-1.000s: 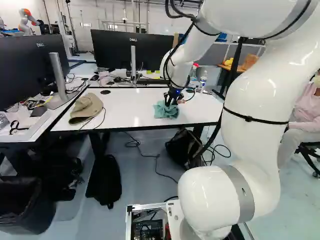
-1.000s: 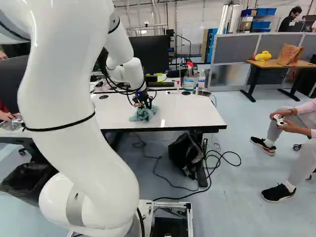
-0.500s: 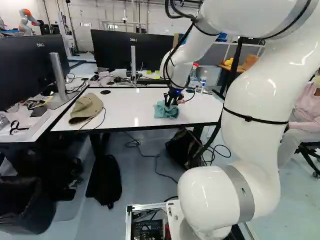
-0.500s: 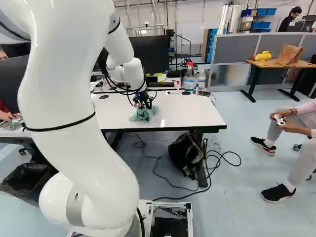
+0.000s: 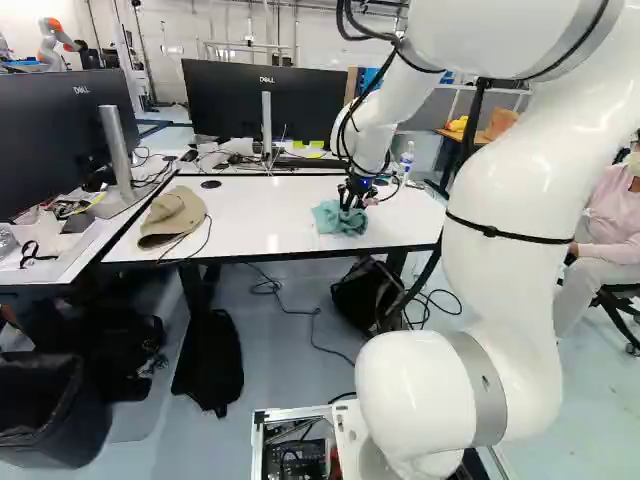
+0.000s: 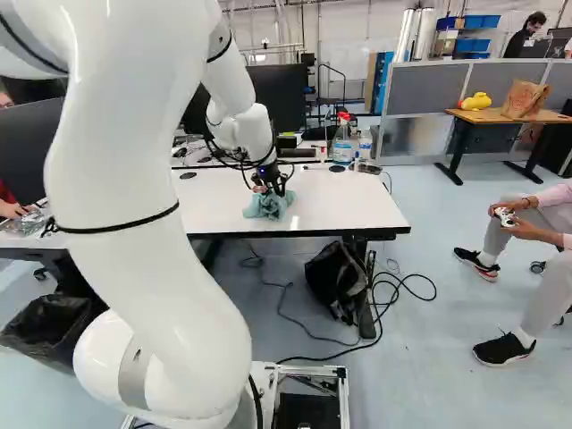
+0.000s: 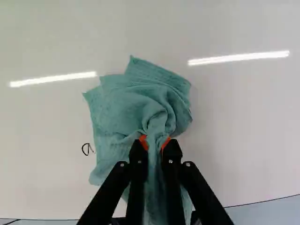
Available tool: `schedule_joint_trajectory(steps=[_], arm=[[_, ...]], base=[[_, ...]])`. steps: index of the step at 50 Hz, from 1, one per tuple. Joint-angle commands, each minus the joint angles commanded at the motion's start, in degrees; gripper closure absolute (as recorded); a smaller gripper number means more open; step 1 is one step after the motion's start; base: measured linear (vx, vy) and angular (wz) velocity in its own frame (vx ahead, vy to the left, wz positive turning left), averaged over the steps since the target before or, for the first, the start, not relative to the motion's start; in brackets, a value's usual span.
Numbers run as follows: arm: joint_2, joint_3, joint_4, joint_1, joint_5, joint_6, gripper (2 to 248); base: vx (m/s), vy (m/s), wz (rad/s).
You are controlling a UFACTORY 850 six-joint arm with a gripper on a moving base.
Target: Clean the table with the green towel
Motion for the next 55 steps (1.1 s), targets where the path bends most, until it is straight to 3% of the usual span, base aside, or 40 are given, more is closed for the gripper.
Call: schedule_joint_trajectory(steps=[13, 29, 55], arm=[[-3.07, -3.79, 0.0, 0.55, 0.0, 0.0, 204], [-5.7, -7.13, 0.0, 2.84, 0.0, 0.0, 204], [-4.79, -5.97, 0.0, 7.49, 0.0, 0.0, 204]], base=[[0.0, 0.0, 0.0], [0.0, 0.0, 0.0], [0.0, 0.0, 0.0]])
